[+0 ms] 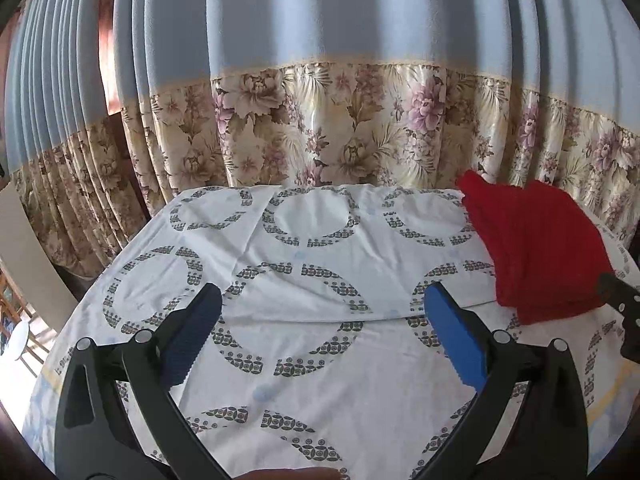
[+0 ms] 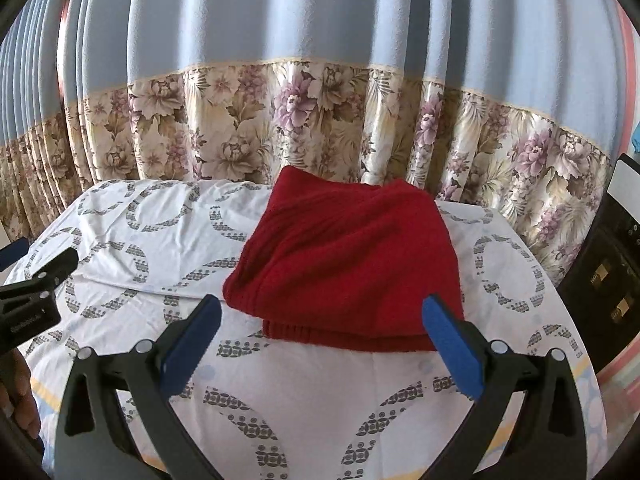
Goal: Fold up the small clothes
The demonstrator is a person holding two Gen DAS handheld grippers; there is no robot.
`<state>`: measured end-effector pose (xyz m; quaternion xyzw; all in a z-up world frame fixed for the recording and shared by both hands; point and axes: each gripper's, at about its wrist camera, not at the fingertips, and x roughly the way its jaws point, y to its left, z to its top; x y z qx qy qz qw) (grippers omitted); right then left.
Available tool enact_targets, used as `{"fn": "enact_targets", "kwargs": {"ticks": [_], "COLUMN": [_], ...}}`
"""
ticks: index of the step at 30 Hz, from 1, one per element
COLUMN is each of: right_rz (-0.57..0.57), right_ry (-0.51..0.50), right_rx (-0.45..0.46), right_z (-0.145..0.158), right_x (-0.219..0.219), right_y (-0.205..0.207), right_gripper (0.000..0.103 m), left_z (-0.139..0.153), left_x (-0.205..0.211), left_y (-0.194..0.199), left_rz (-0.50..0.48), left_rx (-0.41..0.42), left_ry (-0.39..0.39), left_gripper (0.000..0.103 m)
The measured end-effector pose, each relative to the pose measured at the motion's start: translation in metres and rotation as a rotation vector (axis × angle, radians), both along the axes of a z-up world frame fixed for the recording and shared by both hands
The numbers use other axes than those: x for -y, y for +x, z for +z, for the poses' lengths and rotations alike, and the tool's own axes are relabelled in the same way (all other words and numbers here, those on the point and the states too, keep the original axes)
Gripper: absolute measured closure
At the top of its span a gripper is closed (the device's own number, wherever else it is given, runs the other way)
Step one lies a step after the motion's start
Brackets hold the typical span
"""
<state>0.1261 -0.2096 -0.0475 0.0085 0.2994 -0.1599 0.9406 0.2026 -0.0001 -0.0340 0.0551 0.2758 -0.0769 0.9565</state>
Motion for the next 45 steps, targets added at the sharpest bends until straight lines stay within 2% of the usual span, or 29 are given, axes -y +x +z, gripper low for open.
{"fn": "enact_targets", "kwargs": {"ticks": [7,45], "right_rz": [-0.003,-0.012], "right_ry": [-0.002,0.001], "right_rx": [0.001,-0.004], "right_z": [0.0,-0.001], "right_x": [0.0001,0.0024], "right_y": [0.0001,0.0023], "right_gripper": [0.002,0.002], "left_z": [0.0043,0.0068], "left_x": [-0.0017,-0.002], "left_y": [-0.0032,-0.0064], "left_rz": [0.005,-0.016], "left_rx": [0.022,0.027], "left_ry": [0.004,0.02], "left_gripper": [0.003,0.003]}}
